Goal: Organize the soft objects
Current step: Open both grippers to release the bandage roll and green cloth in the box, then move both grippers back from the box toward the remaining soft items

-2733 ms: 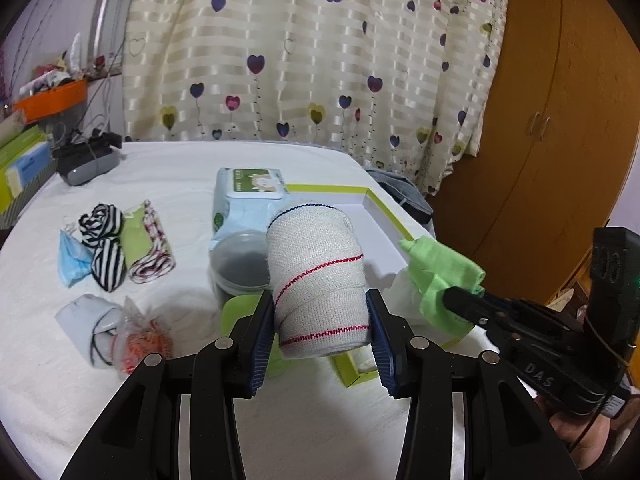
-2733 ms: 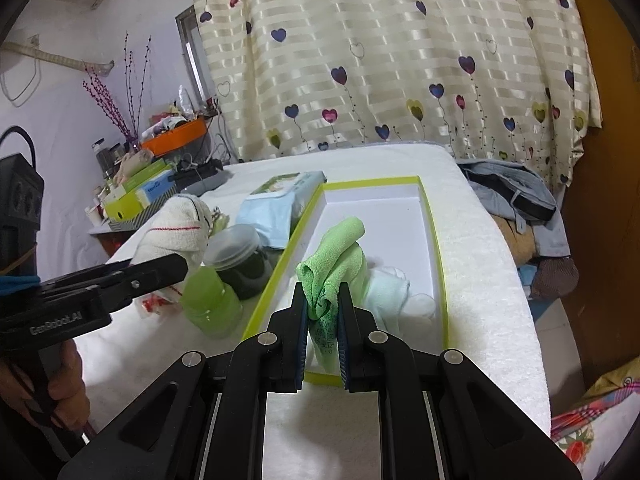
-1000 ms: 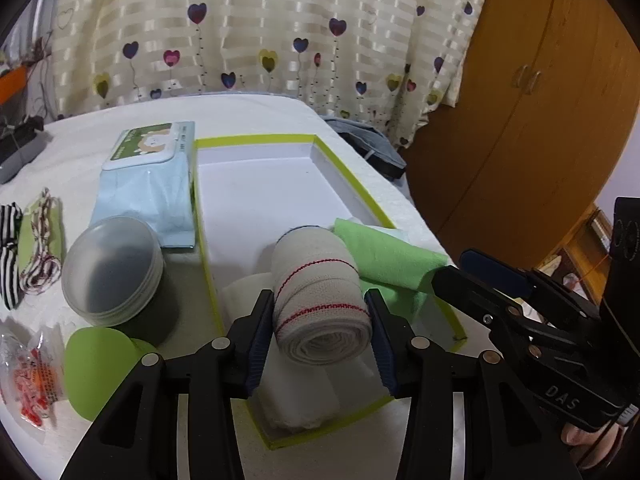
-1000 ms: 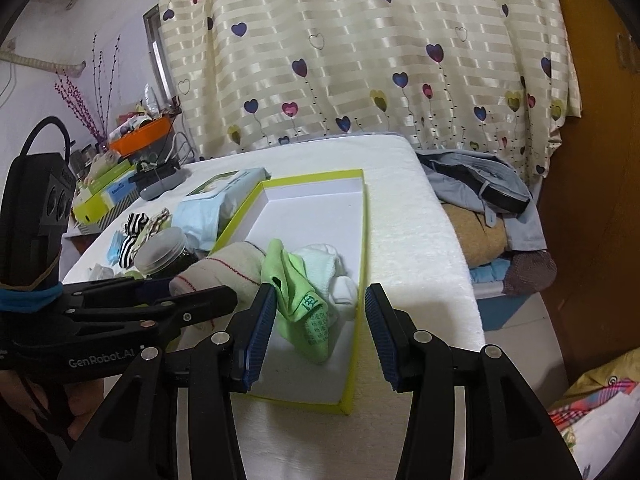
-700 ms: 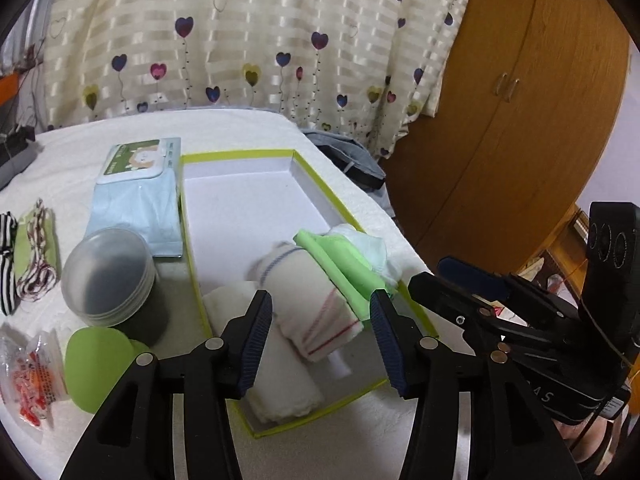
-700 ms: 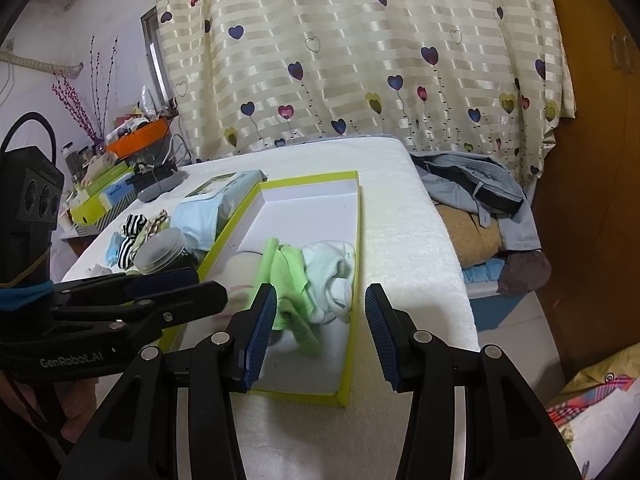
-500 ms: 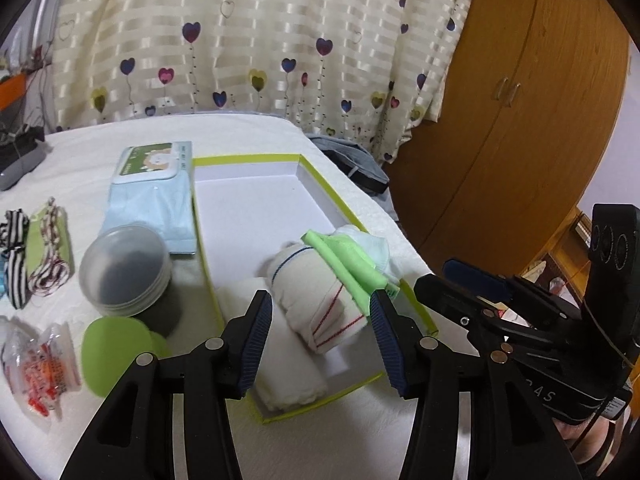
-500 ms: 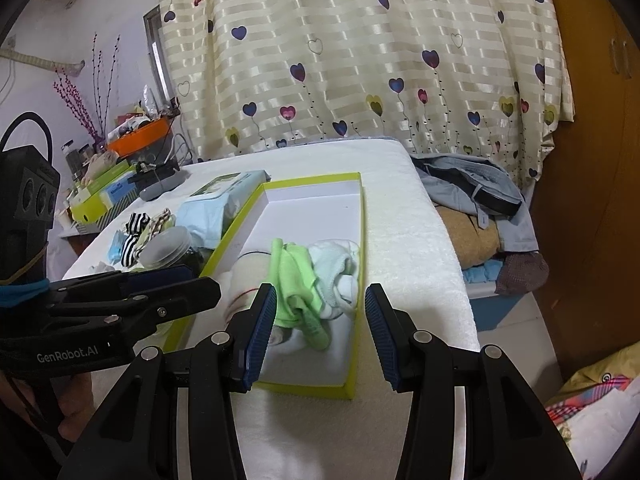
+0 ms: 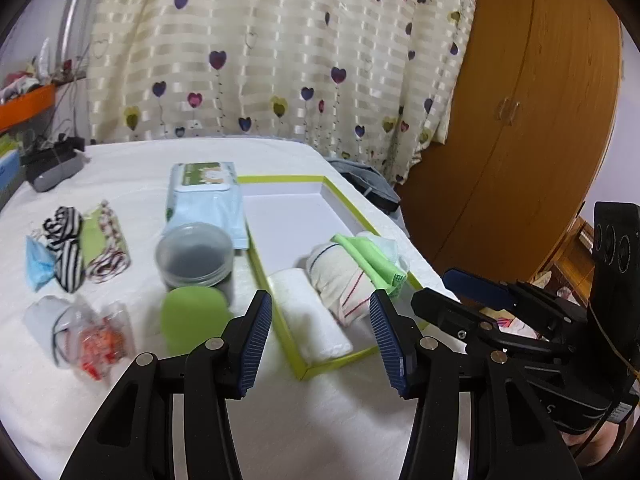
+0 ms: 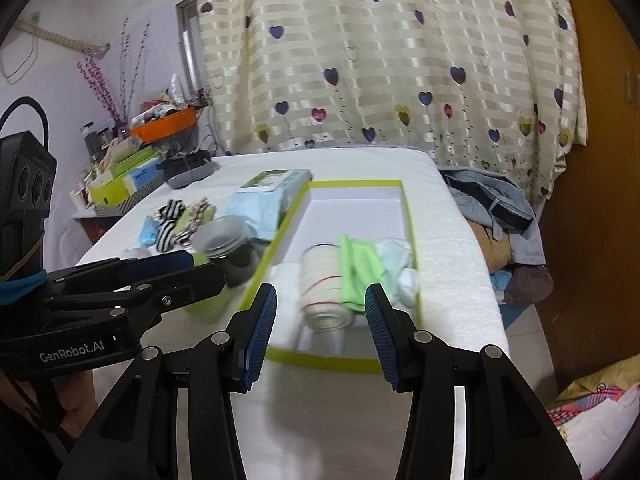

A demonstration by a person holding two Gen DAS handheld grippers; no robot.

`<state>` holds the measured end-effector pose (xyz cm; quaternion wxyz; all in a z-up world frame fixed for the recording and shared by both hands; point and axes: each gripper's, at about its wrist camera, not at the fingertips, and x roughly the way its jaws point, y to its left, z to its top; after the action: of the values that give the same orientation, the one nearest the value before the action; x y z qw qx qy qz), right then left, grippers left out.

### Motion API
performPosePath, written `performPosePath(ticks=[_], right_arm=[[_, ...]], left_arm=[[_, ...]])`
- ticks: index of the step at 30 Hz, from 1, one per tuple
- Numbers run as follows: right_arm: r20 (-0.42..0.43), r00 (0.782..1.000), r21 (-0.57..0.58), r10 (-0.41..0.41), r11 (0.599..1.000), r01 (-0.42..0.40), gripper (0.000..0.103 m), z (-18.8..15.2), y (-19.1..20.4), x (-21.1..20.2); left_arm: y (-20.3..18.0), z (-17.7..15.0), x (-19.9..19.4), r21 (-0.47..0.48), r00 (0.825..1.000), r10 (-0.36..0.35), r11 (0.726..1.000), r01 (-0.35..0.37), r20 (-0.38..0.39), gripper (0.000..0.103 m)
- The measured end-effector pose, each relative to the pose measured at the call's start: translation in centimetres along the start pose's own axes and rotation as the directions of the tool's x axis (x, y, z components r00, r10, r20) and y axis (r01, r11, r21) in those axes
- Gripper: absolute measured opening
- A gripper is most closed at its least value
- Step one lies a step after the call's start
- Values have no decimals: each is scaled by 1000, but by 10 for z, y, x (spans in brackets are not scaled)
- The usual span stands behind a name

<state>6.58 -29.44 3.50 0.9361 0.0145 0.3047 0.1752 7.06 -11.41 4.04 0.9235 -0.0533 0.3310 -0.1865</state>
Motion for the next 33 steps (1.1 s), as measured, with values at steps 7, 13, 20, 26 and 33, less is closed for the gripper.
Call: performPosePath(ticks=[7, 13, 20, 26, 33], right_arm=[[7, 1000, -33, 25, 999, -24, 55, -4, 30, -5], [-9, 998, -57, 56, 997, -56, 55, -7, 51, -1], [-10, 997, -81, 79, 994, -79, 55, -7, 69, 3], [-16, 995, -105, 101, 989, -102, 55, -7, 83, 7], [-32, 992, -107, 123, 986, -126, 55, -7, 90, 12]], left_arm=[[19, -11, -24, -23, 999, 29, 999, -29, 26, 50], [40, -20, -35, -58, 997, 76, 996, -73, 35, 50], [64, -29, -43, -104, 992, 118, 988, -113, 37, 50], [75, -33, -47, -127, 990, 138, 983, -132, 36, 50], [83, -34, -49, -147, 988, 155, 978, -149, 30, 50]])
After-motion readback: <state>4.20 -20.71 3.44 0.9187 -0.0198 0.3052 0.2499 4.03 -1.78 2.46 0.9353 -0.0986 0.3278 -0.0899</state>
